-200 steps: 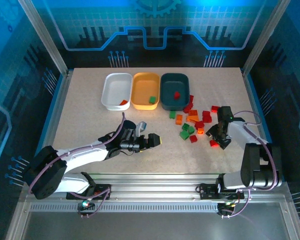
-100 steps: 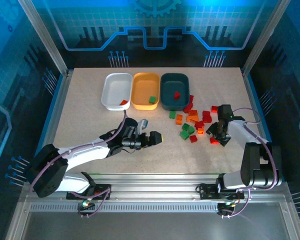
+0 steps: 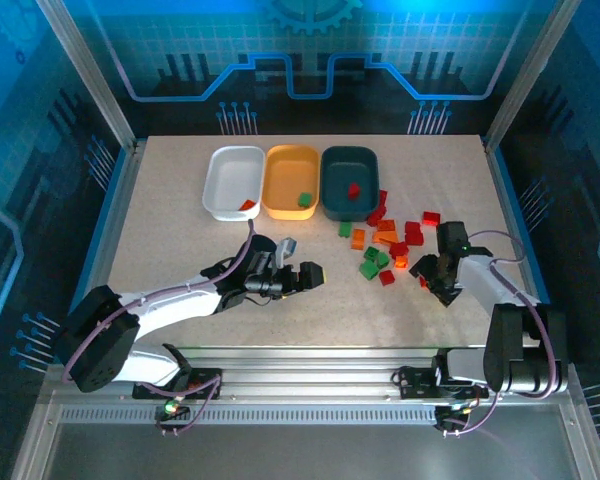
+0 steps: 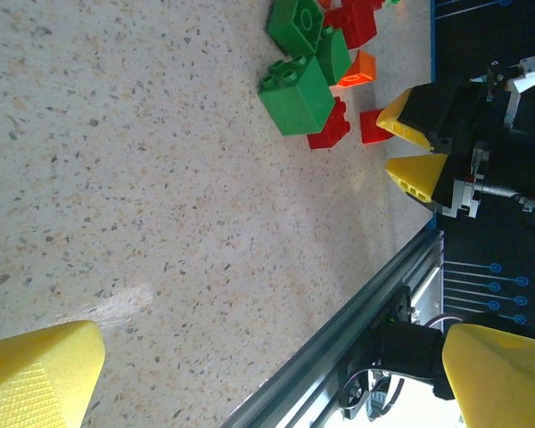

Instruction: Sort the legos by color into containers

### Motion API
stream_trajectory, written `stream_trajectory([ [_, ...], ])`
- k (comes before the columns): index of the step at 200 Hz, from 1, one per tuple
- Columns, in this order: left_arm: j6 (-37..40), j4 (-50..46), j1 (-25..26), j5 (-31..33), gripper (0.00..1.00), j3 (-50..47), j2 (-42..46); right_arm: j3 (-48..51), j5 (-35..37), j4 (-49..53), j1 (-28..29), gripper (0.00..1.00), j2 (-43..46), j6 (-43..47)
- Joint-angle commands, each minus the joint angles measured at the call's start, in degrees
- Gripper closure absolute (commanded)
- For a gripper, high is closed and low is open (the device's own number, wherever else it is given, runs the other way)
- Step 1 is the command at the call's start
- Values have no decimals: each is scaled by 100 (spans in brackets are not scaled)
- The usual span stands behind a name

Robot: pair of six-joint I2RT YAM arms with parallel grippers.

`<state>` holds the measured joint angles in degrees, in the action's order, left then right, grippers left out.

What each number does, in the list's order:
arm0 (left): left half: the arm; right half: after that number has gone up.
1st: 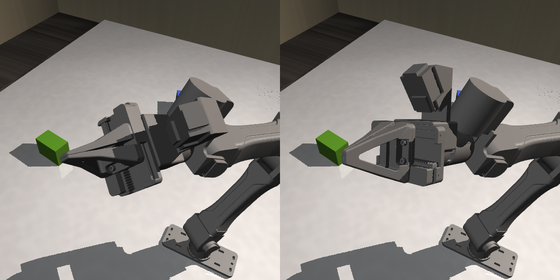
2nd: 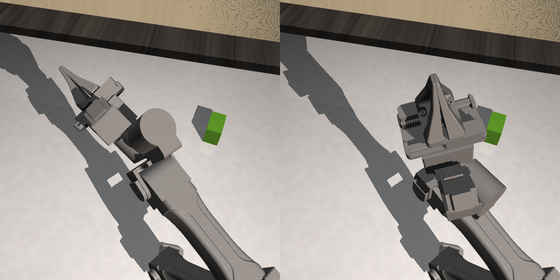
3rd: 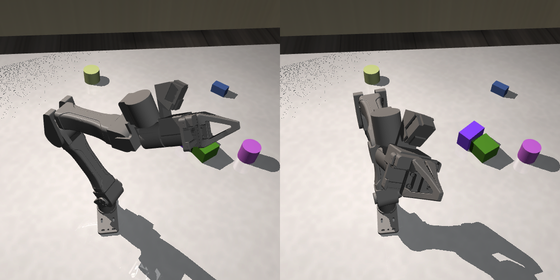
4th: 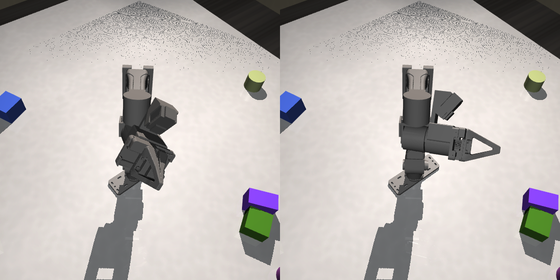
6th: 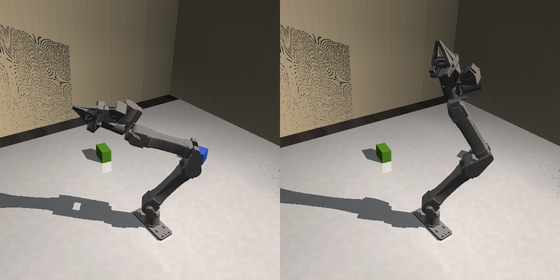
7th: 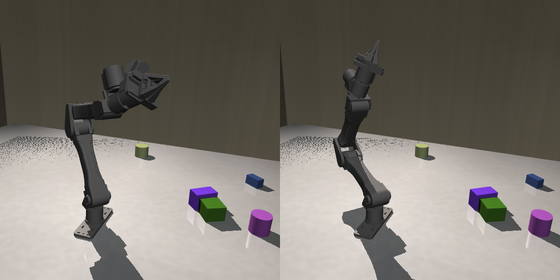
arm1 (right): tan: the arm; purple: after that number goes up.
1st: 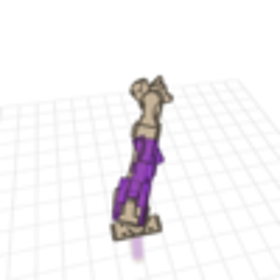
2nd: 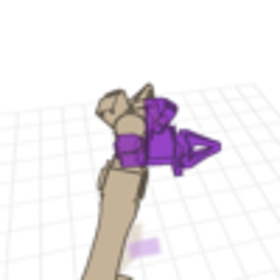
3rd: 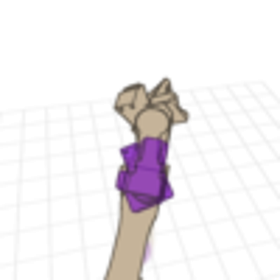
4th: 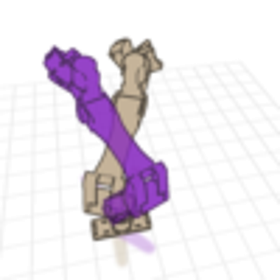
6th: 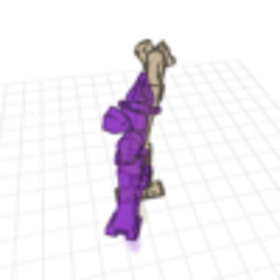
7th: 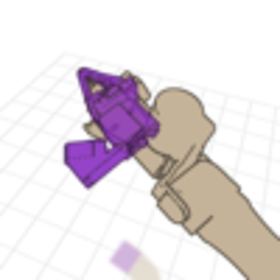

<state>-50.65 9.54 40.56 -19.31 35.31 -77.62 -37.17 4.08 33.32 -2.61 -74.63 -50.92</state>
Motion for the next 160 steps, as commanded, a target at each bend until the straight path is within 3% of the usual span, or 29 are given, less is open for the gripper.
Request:
stream_trajectory([
  [1,178,-172,-60,-38,1,58,165,81,-312,-714,-138,23,-47,-293],
  [64,172,-206,-279,-45,1,-143,406,-380,-57,-1017,-257,25,-892,-105],
  [94,187,-233,-329,-64,1,-156,441,-563,30,-923,-244,35,-1124,89],
  [130,195,-275,-414,-77,1,-174,465,-653,291,-646,-240,57,-1146,344],
  [160,271,-471,-684,-114,1,-147,678,-675,460,-509,-142,64,-949,489],
])
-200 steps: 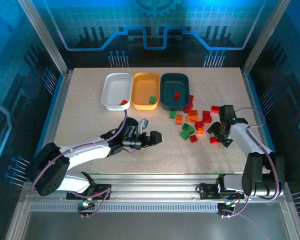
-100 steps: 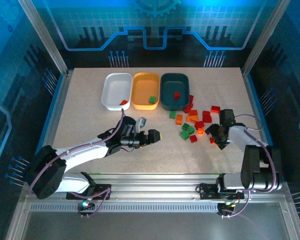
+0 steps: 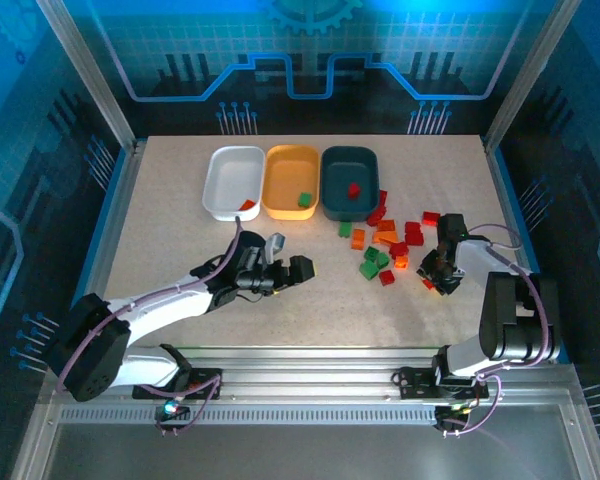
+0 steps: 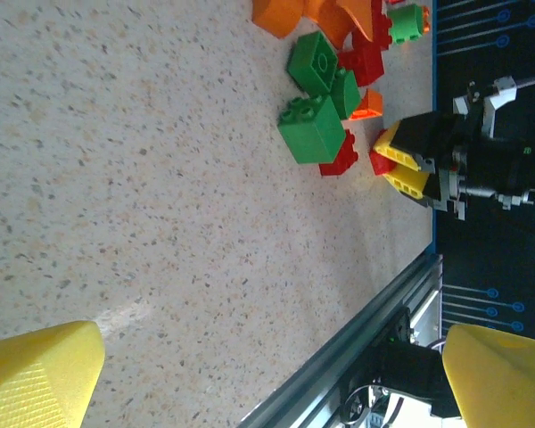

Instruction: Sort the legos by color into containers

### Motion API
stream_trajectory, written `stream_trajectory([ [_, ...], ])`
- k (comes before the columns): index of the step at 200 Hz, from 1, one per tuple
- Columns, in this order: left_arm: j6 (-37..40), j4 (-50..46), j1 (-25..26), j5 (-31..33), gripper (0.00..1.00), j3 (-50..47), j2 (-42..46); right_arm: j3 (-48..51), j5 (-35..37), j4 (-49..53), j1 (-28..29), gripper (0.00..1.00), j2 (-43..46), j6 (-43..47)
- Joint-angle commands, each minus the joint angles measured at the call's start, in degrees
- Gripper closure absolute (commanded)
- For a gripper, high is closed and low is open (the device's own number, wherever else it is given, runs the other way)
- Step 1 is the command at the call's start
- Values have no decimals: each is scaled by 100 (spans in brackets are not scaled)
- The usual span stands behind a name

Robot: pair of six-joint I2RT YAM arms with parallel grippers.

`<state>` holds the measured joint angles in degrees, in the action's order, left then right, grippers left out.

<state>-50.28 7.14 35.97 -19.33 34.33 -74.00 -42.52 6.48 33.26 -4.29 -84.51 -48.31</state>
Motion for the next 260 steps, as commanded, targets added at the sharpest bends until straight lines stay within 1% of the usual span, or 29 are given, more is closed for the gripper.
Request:
stream_trajectory([
  [1,236,-243,-237,-109,1,-49,324,-141,221,-503,30,64,52,236],
  [17,305,-444,-485,-132,1,-47,524,-257,417,-334,194,65,277,318],
  [30,351,-665,-743,-104,1,-56,726,-444,554,-171,442,66,481,370],
  [46,347,-998,-1157,42,1,-100,1014,-754,763,-66,960,66,679,452],
  [59,257,-1237,-1526,206,1,-183,1229,-1327,927,-88,1483,66,584,575],
  [75,49,-1362,-2052,242,1,-355,1425,-2043,956,-268,2051,66,44,867],
  [88,-157,-1427,-2450,171,1,-494,1516,-2740,1033,-294,2345,66,-665,1093],
  [104,-332,-1541,-2939,26,1,-648,1658,-3627,857,-297,2468,66,-1590,1336],
  [119,-393,-1628,-3342,-173,1,-786,1828,-4632,735,16,2525,67,-2504,1545],
  [128,-366,-1714,-3518,-279,1,-830,1928,-5235,807,249,2576,67,-2988,1644],
  [146,-242,-1974,-3686,-365,1,-802,2099,-6165,829,594,2620,67,-3711,1789],
  [161,-178,-2032,-3703,-444,1,-794,2178,-6786,811,905,2609,65,-4164,1819],
  [170,-173,-1992,-3703,-544,1,-798,2192,-7059,791,1057,2609,61,-4346,1849],
  [182,-128,-1938,-3710,-666,1,-789,2167,-7290,763,1192,2618,54,-4458,1878],
  [194,-40,-1918,-3704,-743,1,-755,2129,-7336,758,1227,2618,47,-4430,1913],
  [211,104,-2043,-3711,-661,1,-632,2118,-7244,789,1227,2618,42,-4247,1948],
  [243,178,-2310,-3719,-128,1,-348,2141,-6689,848,1102,2692,41,-3552,1948],
  [260,-58,-2536,-3774,78,1,-145,2013,-6386,705,1081,2778,41,-3241,1817],
])
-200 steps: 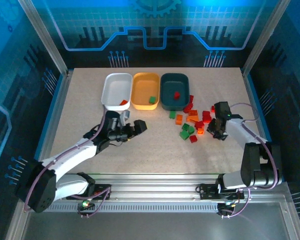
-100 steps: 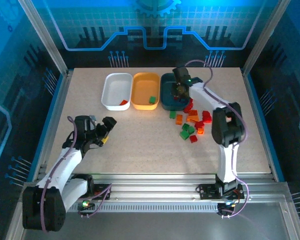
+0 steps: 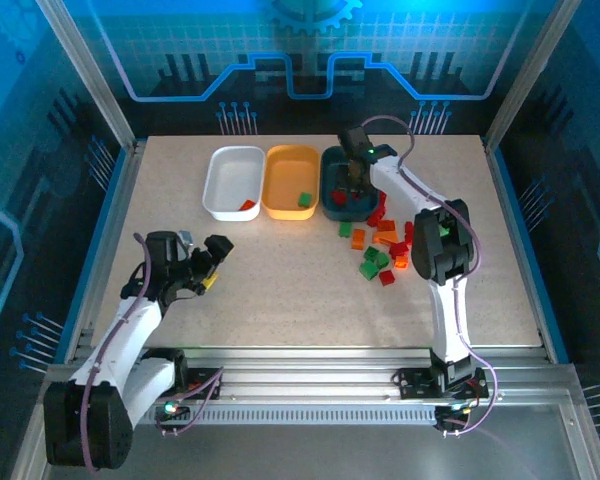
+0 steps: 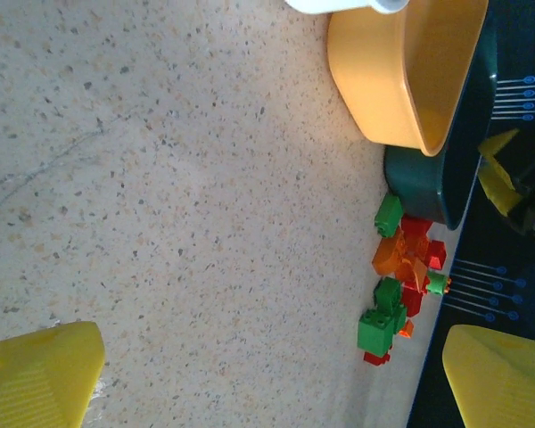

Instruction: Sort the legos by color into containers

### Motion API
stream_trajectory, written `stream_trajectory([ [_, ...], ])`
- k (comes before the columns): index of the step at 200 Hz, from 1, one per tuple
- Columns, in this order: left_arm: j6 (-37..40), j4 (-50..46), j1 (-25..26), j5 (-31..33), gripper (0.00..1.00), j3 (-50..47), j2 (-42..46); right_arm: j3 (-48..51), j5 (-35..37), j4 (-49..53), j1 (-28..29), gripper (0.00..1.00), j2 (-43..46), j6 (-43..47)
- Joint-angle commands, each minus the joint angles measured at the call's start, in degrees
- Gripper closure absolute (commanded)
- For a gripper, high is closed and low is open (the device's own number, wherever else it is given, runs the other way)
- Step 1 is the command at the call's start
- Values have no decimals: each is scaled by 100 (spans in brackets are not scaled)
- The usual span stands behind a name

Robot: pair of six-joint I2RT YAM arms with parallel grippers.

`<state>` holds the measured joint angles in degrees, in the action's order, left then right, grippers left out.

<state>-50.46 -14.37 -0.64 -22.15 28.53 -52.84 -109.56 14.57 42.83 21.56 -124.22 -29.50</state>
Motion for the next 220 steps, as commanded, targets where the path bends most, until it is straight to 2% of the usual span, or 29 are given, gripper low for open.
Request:
stream_trajectory([
  [1,-59,-401,-116,365,1,452,-107,342,-132,139,204,41,761,-89],
  [62,-118,-2005,-451,959,1,1642,-233,499,67,1070,480,41,1180,-370],
  [93,-134,-2678,-685,1063,1,1986,-425,989,213,1394,454,38,1859,-387],
  [114,-220,-2839,-735,924,1,2204,-591,1539,-271,1326,367,34,2336,-129],
  [132,-391,-2794,-733,643,1,2237,-656,1810,-493,1694,199,35,2510,-240],
  [149,-534,-2312,-674,83,1,2097,-732,2146,-513,1878,133,35,2630,-128],
  [161,-567,-1899,-458,-80,1,1981,-831,2488,-387,1880,131,36,2714,-109],
  [193,-294,-487,702,231,1,1598,-1288,3607,-154,1415,302,38,3018,-223],
  [220,-303,973,1274,220,1,1060,-1686,4479,-141,761,389,38,3185,-74],
])
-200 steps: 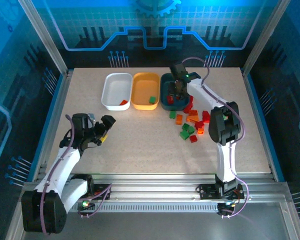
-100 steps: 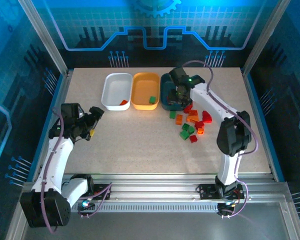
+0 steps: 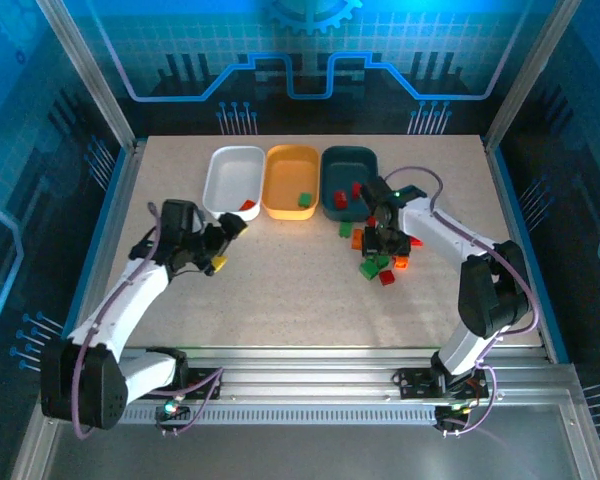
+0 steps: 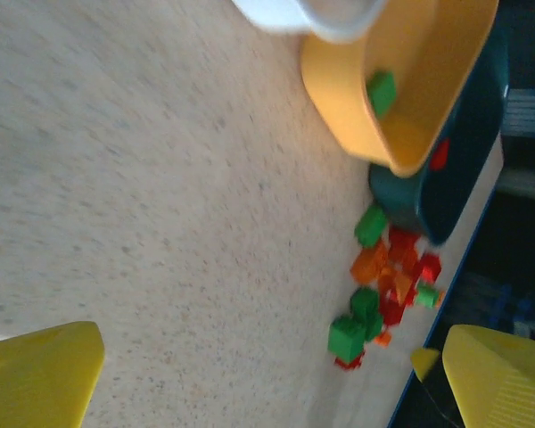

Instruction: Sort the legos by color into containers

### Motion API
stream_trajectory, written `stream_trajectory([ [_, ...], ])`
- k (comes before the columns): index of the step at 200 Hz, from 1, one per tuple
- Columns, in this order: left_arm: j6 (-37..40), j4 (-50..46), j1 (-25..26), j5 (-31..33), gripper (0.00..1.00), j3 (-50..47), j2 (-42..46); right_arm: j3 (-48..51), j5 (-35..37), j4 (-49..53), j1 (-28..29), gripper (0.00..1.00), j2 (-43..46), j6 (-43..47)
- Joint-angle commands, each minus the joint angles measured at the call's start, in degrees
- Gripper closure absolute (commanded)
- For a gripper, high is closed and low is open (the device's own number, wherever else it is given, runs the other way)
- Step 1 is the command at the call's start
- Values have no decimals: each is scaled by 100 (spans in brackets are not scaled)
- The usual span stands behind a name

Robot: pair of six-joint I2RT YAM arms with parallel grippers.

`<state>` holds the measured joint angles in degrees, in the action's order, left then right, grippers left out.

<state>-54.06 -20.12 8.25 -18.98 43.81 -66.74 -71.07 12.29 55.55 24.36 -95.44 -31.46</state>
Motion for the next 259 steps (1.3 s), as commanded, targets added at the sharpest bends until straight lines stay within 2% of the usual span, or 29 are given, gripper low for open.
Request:
stream_trajectory([
  [1,60,1600,404,-101,1,-487,-304,652,74,-537,116,38,307,140],
  [32,155,2319,774,-154,1,-786,-585,924,-134,-1125,313,37,31,445],
  [59,152,2223,979,-378,1,-760,-673,1056,15,-1436,324,37,-88,501],
  [116,257,1720,1069,-169,1,-780,-22,841,-273,-1723,418,38,-515,581],
  [167,147,1701,1081,-183,1,-847,124,630,-531,-1622,945,39,-585,516],
  [198,121,1663,1091,-177,1,-857,237,339,-341,-1279,1013,40,-459,476],
  [230,163,1600,1091,-141,1,-872,296,97,251,-1062,1035,39,-265,553],
  [259,133,1619,1090,-200,1,-888,282,-254,498,-1070,985,38,-685,737],
])
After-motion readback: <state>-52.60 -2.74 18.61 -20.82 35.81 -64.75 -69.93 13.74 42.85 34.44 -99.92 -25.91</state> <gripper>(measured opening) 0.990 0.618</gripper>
